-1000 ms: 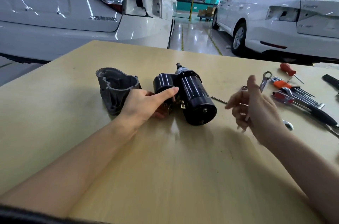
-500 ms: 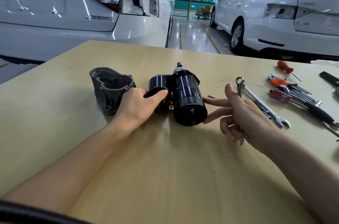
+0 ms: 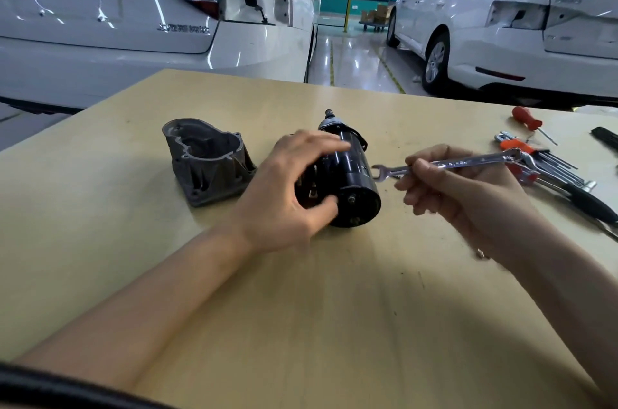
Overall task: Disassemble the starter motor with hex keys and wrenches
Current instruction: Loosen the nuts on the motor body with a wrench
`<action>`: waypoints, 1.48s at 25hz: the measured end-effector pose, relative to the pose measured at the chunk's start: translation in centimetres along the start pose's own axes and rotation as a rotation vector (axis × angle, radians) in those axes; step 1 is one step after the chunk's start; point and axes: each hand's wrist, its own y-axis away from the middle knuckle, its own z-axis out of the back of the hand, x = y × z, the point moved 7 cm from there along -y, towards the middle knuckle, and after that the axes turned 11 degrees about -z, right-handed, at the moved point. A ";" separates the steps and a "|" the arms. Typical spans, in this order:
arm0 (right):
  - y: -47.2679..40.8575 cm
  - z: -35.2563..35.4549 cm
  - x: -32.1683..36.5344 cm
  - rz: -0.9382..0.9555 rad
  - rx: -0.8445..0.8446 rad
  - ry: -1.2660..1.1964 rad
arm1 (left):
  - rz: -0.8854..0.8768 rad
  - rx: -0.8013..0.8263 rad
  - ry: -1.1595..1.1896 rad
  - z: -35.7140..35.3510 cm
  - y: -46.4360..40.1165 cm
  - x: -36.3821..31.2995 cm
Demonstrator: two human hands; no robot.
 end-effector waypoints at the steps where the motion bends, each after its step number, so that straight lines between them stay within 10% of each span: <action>1: 0.1 -0.2 0.0 0.005 0.016 0.040 | -0.019 0.088 -0.014 -0.7 0.0 -0.1; 21: 0.9 -1.1 -1.7 0.053 -0.126 0.102 | 0.001 0.008 0.024 -1.2 -0.3 0.6; 37: 1.3 -3.0 -4.8 -0.341 -0.223 -0.311 | 0.014 0.089 0.057 -1.0 -0.1 1.2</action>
